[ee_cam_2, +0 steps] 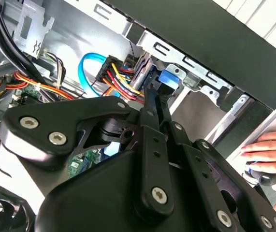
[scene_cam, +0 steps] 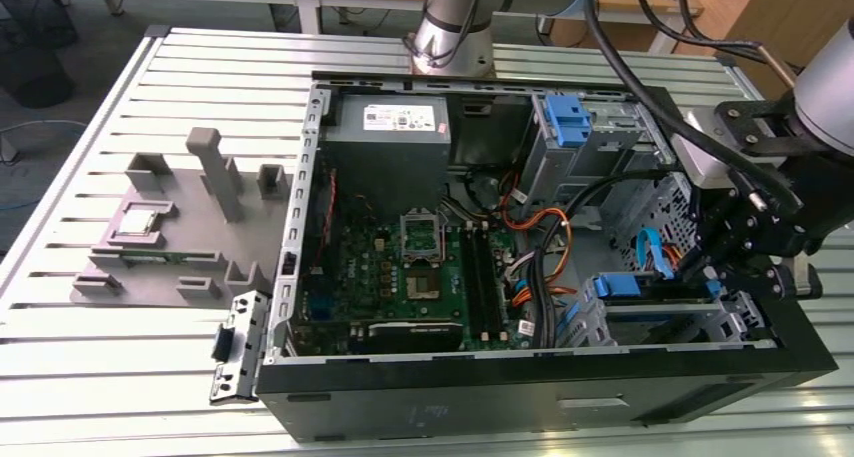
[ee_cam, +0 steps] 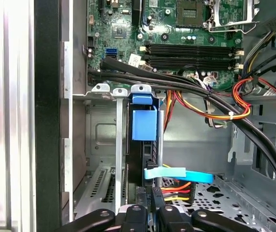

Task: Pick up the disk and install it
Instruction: 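Insert the second disk wire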

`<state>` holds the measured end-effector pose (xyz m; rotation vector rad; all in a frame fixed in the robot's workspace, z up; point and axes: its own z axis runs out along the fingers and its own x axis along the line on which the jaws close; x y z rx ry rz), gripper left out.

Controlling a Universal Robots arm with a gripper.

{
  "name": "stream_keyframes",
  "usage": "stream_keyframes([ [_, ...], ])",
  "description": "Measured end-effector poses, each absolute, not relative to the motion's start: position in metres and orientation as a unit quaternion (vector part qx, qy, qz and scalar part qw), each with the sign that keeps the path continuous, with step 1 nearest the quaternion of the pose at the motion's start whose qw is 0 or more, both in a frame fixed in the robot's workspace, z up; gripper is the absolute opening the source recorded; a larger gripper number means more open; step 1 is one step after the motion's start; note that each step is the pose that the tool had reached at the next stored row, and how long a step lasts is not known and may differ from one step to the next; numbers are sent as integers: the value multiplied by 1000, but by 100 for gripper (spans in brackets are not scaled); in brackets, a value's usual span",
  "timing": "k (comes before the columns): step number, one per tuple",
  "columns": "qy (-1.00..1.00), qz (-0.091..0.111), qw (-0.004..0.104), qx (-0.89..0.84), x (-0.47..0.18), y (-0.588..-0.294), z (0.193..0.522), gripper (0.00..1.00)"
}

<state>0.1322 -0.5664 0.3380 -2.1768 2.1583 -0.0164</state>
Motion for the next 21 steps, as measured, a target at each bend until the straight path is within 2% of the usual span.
stream_keyframes([
  [21, 703, -8, 42, -710, 129, -566, 333, 16],
])
